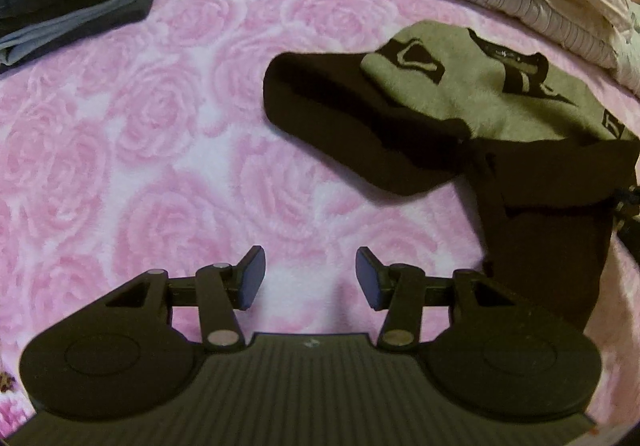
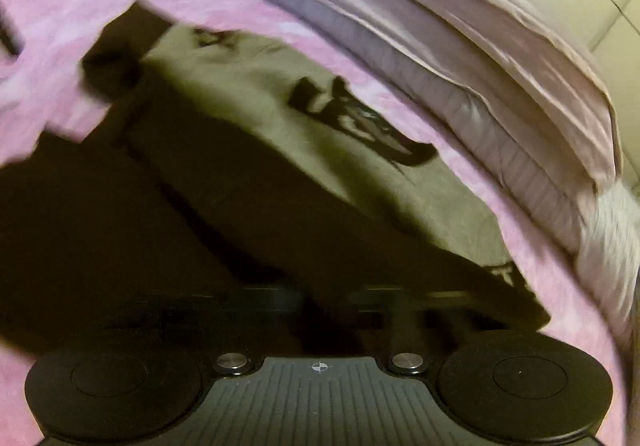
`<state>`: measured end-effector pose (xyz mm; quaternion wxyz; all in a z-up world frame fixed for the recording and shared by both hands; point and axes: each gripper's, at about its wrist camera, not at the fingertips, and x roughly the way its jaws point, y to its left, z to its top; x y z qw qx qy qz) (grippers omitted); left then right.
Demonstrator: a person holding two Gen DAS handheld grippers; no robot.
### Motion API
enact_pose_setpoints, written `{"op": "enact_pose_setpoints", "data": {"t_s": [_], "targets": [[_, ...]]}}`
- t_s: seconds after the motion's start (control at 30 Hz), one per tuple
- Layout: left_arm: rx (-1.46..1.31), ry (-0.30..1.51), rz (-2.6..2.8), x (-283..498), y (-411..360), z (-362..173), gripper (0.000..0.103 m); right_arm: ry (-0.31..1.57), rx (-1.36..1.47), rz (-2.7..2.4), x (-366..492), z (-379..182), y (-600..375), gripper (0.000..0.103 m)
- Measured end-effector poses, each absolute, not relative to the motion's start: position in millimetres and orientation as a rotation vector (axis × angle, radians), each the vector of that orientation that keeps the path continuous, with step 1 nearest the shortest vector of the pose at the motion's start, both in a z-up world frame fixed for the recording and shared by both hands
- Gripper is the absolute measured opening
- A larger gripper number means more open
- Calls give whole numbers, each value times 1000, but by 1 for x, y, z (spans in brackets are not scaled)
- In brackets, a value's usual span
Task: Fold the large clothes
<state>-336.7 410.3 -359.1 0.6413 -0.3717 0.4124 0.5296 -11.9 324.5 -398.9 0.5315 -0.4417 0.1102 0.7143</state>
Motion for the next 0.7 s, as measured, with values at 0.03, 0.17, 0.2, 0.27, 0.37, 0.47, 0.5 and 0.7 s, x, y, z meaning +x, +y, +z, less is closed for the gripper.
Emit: {"op": "enact_pose_setpoints", "data": {"t_s": [0.03,0.17,0.2,0.27,0.37,0.47,0.5,0.7], "targets": [[-848,942,1200,-336,411,-360,43,324,-987,1717,0,-390,325,3],[-850,948,1177,-334,412,-359,42,509,-665,1644,70,-339,305,2],[-856,941,1172,-334,411,-358,42,562,-565,1602,98,-325,295,2],[-866,929,1162,-333,408,-354,42,639,-382,1458,158,-299,270,3],[-888,912,1139,-329,397,-353,42,698,-207,1108,251,-281,229,4],[-922,918,1114,-323,385,-357,42,858,-223,759,322,-294,198,9],[-937,919,1105,-322,379,-358,42,896,-218,696,331,-298,188,12],[-986,914,1128,-324,357,-364,42,1061,-321,1011,244,-328,207,53]]}}
